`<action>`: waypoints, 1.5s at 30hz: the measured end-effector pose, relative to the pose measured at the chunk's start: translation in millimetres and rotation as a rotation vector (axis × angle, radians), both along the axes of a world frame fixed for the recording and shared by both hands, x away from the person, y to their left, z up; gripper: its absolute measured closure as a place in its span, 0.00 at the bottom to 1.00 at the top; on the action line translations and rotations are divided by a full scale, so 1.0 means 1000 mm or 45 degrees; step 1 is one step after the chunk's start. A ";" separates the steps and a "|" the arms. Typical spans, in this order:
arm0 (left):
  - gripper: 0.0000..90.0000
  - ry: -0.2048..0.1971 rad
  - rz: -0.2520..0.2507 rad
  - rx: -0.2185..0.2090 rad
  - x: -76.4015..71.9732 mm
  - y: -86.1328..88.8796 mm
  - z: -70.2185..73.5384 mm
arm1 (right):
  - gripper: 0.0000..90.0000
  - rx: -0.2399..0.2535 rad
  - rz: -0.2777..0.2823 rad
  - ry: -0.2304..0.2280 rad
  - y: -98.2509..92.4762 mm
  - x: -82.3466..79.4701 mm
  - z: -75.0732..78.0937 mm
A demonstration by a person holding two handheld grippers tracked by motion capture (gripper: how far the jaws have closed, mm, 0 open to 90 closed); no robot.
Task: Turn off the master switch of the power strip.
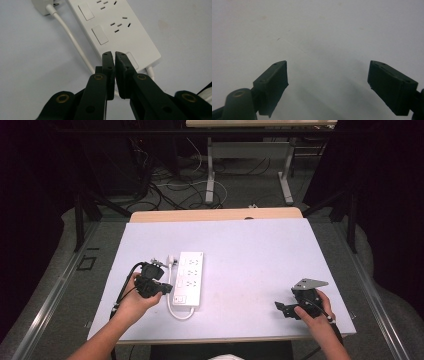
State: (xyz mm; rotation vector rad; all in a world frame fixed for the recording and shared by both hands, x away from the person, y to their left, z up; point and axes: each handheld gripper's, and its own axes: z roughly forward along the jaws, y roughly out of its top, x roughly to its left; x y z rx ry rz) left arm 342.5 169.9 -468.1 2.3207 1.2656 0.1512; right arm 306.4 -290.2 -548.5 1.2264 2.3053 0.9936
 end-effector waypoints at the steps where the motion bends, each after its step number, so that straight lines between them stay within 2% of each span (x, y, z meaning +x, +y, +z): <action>1: 0.98 0.001 0.000 0.001 0.000 0.000 0.000 | 0.18 0.000 0.000 0.000 0.000 0.000 0.000; 8: 1.00 0.002 -0.023 0.018 0.001 -0.005 -0.008 | 0.18 -0.005 0.013 -0.007 -0.001 0.001 0.000; 9: 1.00 0.011 -0.008 0.010 0.001 -0.006 -0.009 | 0.18 -0.006 0.014 -0.007 -0.001 0.001 0.000; 17: 1.00 0.039 -0.039 0.034 0.002 -0.011 -0.017 | 0.18 -0.002 0.007 -0.004 0.000 0.000 0.000; 26: 1.00 0.062 -0.051 0.025 0.003 -0.017 -0.025 | 0.18 -0.003 0.013 -0.006 -0.001 0.000 0.000; 42: 1.00 0.070 -0.083 0.047 0.004 -0.027 -0.036 | 0.18 -0.004 0.010 -0.006 -0.001 0.000 0.000; 45: 1.00 0.075 -0.070 0.051 0.004 -0.029 -0.038 | 0.18 -0.002 0.015 -0.006 -0.001 0.001 0.000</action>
